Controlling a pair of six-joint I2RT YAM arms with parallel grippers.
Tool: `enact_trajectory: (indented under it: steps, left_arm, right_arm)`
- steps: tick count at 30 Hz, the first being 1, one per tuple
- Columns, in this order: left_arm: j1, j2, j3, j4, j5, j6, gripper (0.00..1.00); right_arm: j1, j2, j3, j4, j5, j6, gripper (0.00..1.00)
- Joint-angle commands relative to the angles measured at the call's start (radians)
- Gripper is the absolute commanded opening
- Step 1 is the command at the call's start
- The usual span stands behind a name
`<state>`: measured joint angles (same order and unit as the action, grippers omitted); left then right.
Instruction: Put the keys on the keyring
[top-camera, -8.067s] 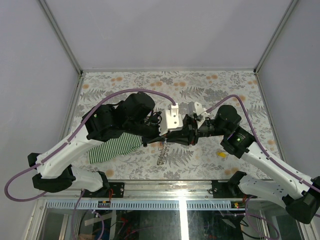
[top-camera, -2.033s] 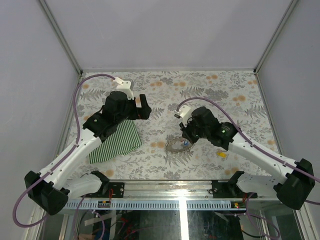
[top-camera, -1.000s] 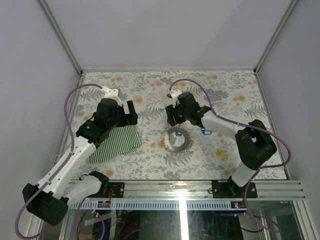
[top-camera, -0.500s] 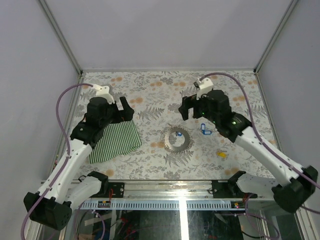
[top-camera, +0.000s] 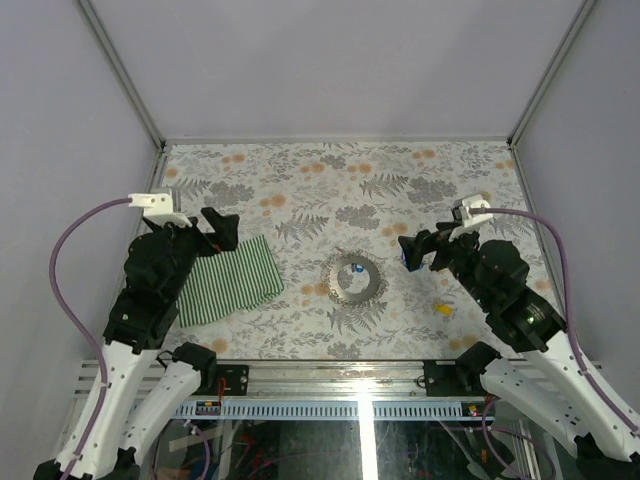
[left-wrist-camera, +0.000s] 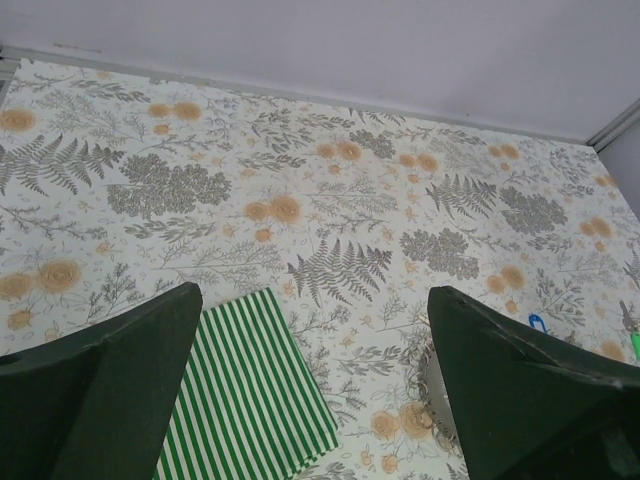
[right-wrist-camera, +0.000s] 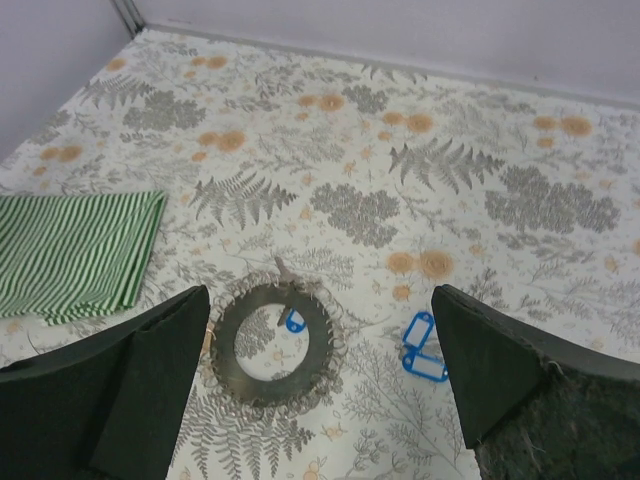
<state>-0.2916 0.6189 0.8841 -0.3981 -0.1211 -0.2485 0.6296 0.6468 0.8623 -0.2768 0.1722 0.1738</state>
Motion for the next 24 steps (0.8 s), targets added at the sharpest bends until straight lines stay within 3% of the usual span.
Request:
enact_trajectory:
  steps: [1, 7, 24]
  left_arm:
    - [0.006, -0.072, -0.103, 0.044, -0.025, 0.005, 1.0]
    - [0.007, -0.154, -0.2, 0.054, -0.039, -0.043, 1.0]
    - [0.006, -0.124, -0.202, 0.063, -0.043, -0.009, 1.0]
  right_arm:
    - [-0.004, -0.077, -0.146, 0.125, 0.025, 0.046, 0.99]
    - [-0.004, -0.089, -0.195, 0.137, 0.039, 0.081, 0.99]
    - [-0.004, -0.016, -0.191, 0.178, 0.043, 0.061, 0.99]
